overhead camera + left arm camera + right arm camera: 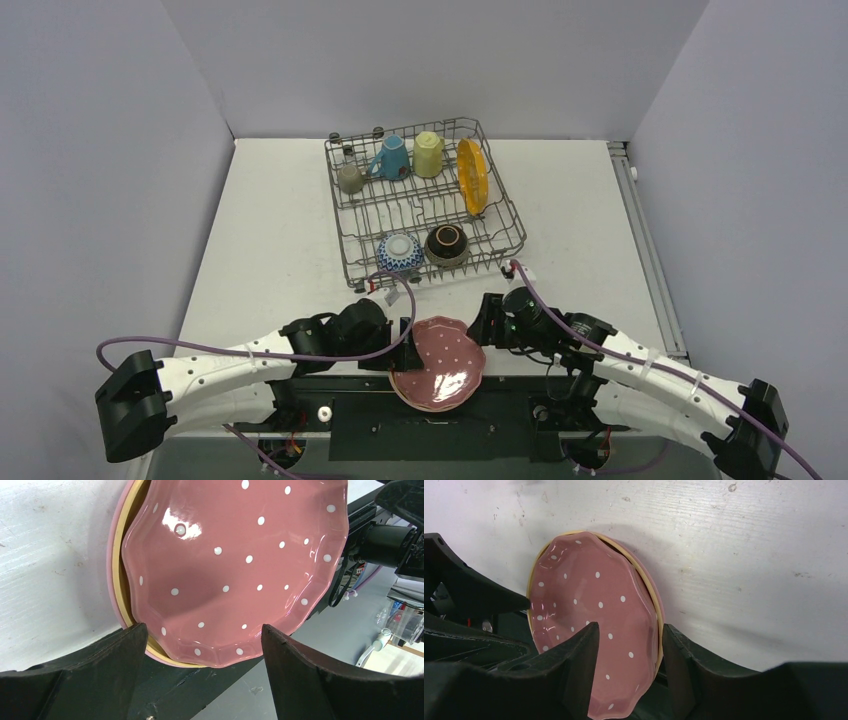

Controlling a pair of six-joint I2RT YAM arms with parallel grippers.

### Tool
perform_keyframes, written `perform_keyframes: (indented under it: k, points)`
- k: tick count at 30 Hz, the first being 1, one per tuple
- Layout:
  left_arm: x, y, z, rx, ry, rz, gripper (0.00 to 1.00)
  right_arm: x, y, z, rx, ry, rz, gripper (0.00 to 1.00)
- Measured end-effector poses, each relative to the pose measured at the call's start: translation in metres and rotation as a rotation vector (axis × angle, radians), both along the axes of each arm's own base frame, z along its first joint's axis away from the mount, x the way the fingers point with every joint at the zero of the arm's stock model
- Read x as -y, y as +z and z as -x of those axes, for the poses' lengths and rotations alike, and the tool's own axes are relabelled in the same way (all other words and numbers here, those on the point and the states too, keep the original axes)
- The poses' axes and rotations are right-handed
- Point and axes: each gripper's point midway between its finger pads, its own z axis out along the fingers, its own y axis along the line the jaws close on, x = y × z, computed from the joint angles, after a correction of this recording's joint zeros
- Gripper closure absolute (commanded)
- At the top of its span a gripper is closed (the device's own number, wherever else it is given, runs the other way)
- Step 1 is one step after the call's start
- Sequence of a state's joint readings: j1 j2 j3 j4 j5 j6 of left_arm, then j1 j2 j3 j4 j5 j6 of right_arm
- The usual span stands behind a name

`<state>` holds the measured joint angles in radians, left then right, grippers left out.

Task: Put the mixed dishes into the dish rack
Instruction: Pick up the plate from the corner of the board.

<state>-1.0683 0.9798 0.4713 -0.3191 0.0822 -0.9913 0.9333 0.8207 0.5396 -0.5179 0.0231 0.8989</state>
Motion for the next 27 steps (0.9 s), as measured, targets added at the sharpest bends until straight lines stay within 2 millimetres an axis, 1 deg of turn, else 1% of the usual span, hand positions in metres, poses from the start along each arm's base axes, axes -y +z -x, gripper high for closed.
perform_keyframes:
  k: [4,12,15,20,24,27]
  points:
    - [0.000,0.000,0.000,0.001,0.002,-0.001,0.19,-0.002,-0.004,0.002,-0.008,0.004,0.003,0.56]
    - [0.000,-0.001,0.000,0.004,0.001,-0.002,0.19,-0.001,-0.020,0.008,-0.043,0.010,0.037,0.59]
    - [0.000,-0.001,0.000,0.005,0.001,-0.002,0.19,-0.004,-0.021,0.009,-0.046,0.014,0.035,0.63]
    - [0.000,-0.001,0.000,0.007,0.001,0.000,0.19,-0.009,-0.027,0.012,-0.054,0.032,0.043,0.67]
    - [0.000,-0.002,0.000,0.008,0.001,-0.001,0.19,-0.008,-0.032,0.012,-0.060,0.032,0.066,0.73]
    - [0.000,-0.002,0.000,0.008,0.002,-0.002,0.19,-0.007,-0.036,0.012,-0.063,0.031,0.085,0.75]
